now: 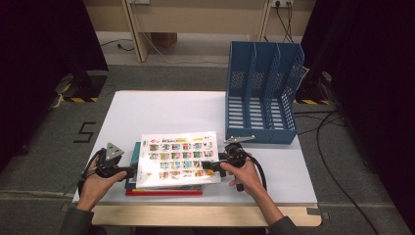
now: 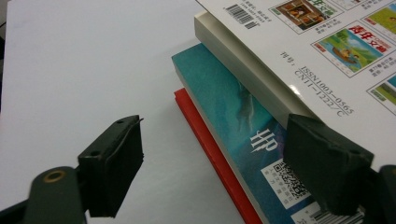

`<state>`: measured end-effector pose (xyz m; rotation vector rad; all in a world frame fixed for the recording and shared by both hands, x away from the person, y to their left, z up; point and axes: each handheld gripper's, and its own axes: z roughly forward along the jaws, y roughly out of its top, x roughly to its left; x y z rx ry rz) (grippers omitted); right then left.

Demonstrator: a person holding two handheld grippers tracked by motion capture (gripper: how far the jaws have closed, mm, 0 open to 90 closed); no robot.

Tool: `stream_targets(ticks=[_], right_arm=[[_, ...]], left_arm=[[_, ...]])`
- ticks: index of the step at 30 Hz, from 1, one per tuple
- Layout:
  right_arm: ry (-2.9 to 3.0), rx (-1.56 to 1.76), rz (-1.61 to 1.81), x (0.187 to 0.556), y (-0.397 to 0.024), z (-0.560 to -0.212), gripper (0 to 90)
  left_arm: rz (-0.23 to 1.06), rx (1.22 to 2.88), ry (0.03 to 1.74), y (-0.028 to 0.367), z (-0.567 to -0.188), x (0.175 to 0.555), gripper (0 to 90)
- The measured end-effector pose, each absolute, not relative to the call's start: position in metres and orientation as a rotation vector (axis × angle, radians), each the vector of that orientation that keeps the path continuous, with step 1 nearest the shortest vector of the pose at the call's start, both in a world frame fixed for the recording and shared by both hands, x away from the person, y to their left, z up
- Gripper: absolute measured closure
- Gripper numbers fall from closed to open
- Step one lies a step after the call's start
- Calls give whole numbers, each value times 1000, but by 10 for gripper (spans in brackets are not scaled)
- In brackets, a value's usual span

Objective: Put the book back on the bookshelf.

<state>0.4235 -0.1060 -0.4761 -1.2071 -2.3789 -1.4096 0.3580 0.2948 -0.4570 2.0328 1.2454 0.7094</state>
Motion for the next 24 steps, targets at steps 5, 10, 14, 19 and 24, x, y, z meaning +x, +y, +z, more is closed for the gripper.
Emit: stream_targets(ticks=[5,10,14,19,24], right_arm=[[-2359,-1192,-1413,425,-105,-477,158],[-2290,-1169,-1415,430,-104,-481,200],[-2262,-1164,-1424,433,-106,-481,262],[-2335,-1133,-1502,430,-108,-464,473],[-2344,-1057,-1539,429,-100,-451,498]], left_arm=[[741,2012,1304,301,-456,357,161],[625,1989,1292,299,-459,356,160],[647,1997,1295,296,-458,355,175],[591,1961,1309,299,-460,356,217],[561,1943,1304,299,-461,354,296]])
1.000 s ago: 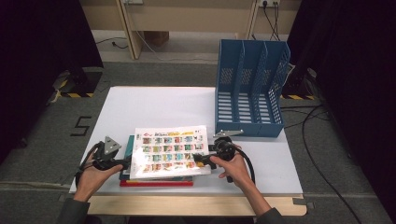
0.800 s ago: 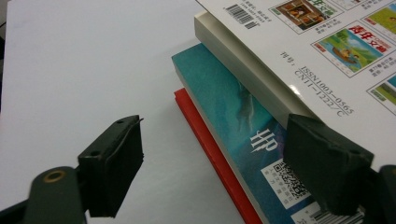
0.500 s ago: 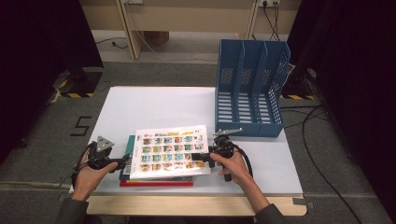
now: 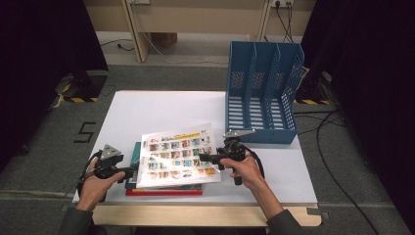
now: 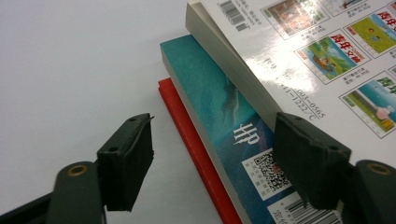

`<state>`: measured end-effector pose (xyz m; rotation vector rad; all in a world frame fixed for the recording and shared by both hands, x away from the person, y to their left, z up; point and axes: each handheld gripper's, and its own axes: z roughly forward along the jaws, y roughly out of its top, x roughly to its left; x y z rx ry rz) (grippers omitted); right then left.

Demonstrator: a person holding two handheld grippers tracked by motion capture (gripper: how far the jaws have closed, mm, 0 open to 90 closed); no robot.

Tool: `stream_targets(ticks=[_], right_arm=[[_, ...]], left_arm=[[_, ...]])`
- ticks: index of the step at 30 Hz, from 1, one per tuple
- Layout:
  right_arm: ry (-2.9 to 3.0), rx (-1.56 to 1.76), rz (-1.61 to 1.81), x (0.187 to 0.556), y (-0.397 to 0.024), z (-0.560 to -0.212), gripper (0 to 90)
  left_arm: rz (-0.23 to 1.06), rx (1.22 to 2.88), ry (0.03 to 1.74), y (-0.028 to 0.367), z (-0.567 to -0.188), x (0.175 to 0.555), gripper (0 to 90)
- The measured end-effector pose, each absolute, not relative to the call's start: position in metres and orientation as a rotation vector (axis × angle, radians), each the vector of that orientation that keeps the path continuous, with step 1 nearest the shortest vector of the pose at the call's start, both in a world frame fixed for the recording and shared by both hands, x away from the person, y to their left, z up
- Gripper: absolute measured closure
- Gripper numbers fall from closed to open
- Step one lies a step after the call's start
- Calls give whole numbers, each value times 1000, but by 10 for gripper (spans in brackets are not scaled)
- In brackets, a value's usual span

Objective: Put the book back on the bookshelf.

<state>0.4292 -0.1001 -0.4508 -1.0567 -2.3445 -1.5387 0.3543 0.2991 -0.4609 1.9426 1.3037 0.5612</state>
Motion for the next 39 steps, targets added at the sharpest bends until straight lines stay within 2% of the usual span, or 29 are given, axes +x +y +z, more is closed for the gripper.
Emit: stream_targets(ticks=[1,2,7,8,10,11,15,16,20,25,30,35,39], right_arm=[[-2344,-1057,-1539,429,-100,-451,498],[-2345,-1065,-1516,434,-99,-452,540],[-2381,-1052,-1507,438,-97,-444,626],[-2449,-1023,-1506,438,-95,-433,657],[-2464,-1024,-1510,439,-94,-429,663],[-2489,-1019,-1519,439,-93,-415,690],[-2556,-983,-1500,439,-93,-395,703],[-2572,-972,-1499,439,-95,-383,717],[-2572,-960,-1512,439,-95,-370,723],[-2566,-957,-1529,441,-93,-361,728],[-2620,-951,-1516,441,-98,-336,731],[-2717,-961,-1468,436,-112,-302,733],[-2775,-962,-1433,433,-116,-286,733]], left_arm=[[556,1938,1303,299,-461,354,296],[547,1931,1300,299,-461,353,331],[529,1906,1303,299,-463,354,339],[510,1897,1290,297,-463,354,399],[508,1894,1285,296,-464,354,412],[518,1892,1279,294,-464,354,403],[542,1897,1260,290,-466,355,347],[549,1898,1260,290,-466,356,256],[517,1853,1248,293,-465,358,151],[539,1767,1275,308,-461,361,149],[540,1671,1369,337,-467,365,149],[594,1678,1449,356,-476,369,149],[601,1730,1464,357,-482,371,148]])
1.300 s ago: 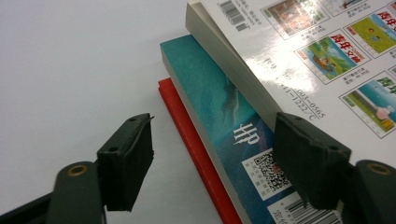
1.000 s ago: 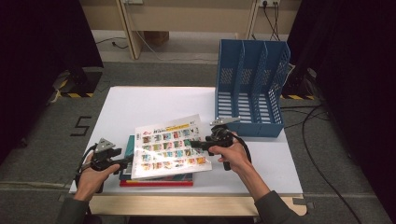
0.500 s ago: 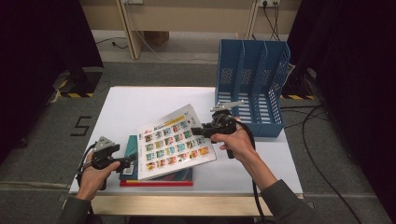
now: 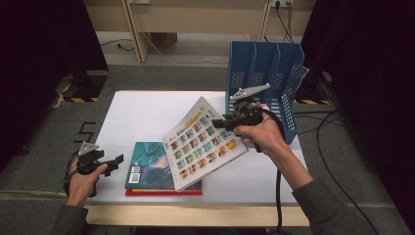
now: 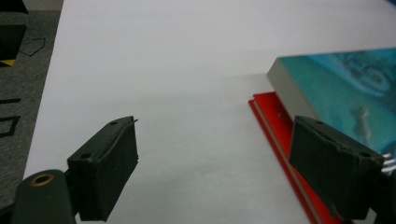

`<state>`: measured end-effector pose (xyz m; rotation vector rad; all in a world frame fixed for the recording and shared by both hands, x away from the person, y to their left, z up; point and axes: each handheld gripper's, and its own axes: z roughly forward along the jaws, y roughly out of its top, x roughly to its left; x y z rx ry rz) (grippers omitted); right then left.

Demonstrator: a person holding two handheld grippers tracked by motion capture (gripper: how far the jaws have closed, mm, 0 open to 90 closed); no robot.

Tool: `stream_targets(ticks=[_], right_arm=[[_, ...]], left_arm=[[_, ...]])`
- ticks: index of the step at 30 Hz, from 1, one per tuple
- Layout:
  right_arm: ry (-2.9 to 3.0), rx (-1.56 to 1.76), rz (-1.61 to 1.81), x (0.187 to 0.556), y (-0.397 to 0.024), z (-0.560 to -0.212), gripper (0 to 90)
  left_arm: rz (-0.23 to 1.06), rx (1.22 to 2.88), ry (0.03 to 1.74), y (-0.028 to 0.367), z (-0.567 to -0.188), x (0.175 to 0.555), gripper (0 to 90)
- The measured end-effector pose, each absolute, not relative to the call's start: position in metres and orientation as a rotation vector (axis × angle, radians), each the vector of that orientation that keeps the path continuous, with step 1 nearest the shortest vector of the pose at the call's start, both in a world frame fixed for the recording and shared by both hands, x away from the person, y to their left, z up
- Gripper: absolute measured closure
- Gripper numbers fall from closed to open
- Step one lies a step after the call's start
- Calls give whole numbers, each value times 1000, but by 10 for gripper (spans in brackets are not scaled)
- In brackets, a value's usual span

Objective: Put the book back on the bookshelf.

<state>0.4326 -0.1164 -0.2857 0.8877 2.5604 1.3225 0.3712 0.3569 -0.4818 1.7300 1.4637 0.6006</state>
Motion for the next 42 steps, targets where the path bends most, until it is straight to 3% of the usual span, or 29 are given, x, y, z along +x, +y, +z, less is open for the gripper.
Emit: stream_targets(ticks=[17,31,40,42], right_arm=[[2548,871,1076,410,-151,-240,734],[2530,954,919,410,-182,-251,729],[2544,945,870,417,-164,-257,702],[2551,1026,882,420,-160,-258,652]], left_arm=[[537,1834,1479,357,-501,377,146],[574,1897,1454,349,-503,379,87],[597,1922,1426,347,-506,379,55],[597,1921,1425,347,-506,379,55]])
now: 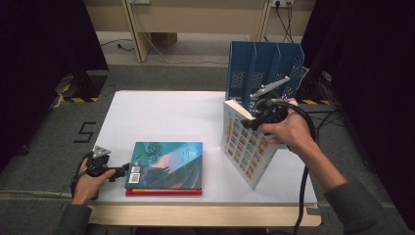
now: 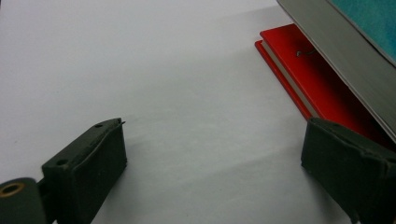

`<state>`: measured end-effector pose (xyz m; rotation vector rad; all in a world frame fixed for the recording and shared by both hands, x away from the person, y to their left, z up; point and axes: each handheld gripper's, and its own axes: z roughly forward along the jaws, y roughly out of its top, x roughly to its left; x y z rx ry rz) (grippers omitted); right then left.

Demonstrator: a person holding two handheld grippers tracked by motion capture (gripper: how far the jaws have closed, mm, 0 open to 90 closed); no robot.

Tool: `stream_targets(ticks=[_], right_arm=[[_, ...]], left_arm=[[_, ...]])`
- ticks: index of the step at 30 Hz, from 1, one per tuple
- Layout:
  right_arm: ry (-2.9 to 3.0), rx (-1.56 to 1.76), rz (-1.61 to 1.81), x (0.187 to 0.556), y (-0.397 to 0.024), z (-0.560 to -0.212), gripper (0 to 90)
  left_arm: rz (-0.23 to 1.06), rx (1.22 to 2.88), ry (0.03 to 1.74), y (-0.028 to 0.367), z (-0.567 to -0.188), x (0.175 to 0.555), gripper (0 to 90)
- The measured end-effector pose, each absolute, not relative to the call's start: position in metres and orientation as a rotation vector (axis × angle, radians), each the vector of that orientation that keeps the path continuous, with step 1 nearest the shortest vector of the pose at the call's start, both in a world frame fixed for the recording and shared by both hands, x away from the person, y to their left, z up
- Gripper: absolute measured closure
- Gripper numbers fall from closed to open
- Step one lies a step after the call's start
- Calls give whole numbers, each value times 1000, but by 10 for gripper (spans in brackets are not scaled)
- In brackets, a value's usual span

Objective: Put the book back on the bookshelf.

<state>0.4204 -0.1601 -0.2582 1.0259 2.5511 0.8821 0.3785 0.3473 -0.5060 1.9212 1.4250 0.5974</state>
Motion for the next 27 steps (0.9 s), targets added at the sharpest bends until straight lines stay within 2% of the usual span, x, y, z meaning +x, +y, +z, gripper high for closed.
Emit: stream_targets(ticks=[7,18,21,27], right_arm=[[2575,1110,806,424,-156,-265,615],[2600,1166,757,431,-154,-269,615],[2618,1148,734,433,-153,-268,669],[2636,1087,687,435,-154,-267,711]], left_arm=[[598,1923,1424,347,-506,378,54],[599,1923,1424,347,-506,378,54],[599,1923,1424,347,-506,378,54],[599,1924,1423,347,-506,378,53]])
